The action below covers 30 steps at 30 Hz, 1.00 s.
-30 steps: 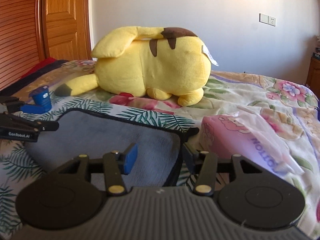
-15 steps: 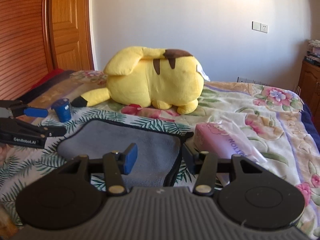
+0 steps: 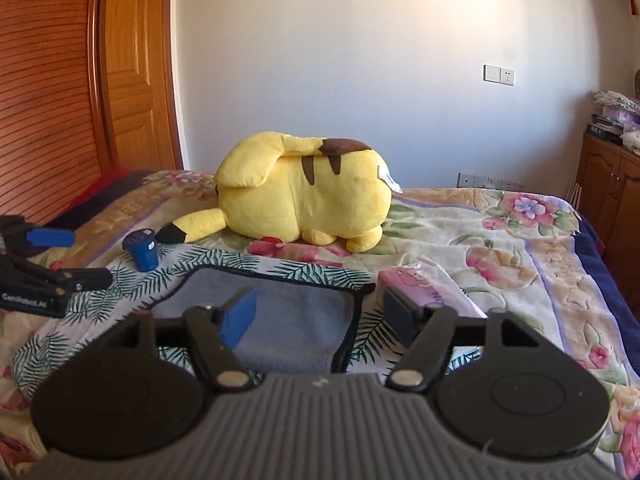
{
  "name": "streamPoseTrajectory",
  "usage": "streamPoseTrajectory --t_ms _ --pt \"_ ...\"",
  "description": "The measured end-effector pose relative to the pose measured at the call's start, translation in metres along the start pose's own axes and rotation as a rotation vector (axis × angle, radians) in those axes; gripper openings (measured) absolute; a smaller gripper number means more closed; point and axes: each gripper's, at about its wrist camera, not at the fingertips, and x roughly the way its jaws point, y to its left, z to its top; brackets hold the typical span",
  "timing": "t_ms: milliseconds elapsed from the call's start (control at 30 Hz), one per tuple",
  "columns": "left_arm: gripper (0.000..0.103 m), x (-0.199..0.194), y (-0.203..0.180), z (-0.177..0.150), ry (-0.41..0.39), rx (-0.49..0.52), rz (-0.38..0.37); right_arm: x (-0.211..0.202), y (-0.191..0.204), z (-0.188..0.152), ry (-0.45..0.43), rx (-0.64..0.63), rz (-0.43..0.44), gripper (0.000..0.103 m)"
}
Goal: Fold towel
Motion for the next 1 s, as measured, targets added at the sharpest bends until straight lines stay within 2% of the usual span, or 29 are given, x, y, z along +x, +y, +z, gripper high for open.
streamPoseTrajectory --t_ms 100,167,367,633,1000 --pt "0.084 -0.016 0.000 0.000 -0.014 -0.004 0.001 -0.010 0.003 0.000 -0.016 0.010 -0.016 0.100" --pt "0.085 -0.027 0.000 0.001 -0.011 -0.016 -0.005 -0.017 0.004 0.001 -0.021 0.015 -0.027 0.103" --pt "0.087 -0.062 -0.002 0.007 -0.023 0.010 -0.003 -0.038 0.006 0.005 -0.023 0.029 -0.040 0.103" --pt "0.087 -0.101 -0.006 0.011 -0.041 -0.006 -0.007 -0.072 0.013 0.011 -0.055 0.034 -0.044 0.103" --pt "0.087 -0.131 -0.016 -0.008 -0.036 -0.048 -0.048 -0.102 0.026 0.000 -0.075 0.053 -0.026 0.103"
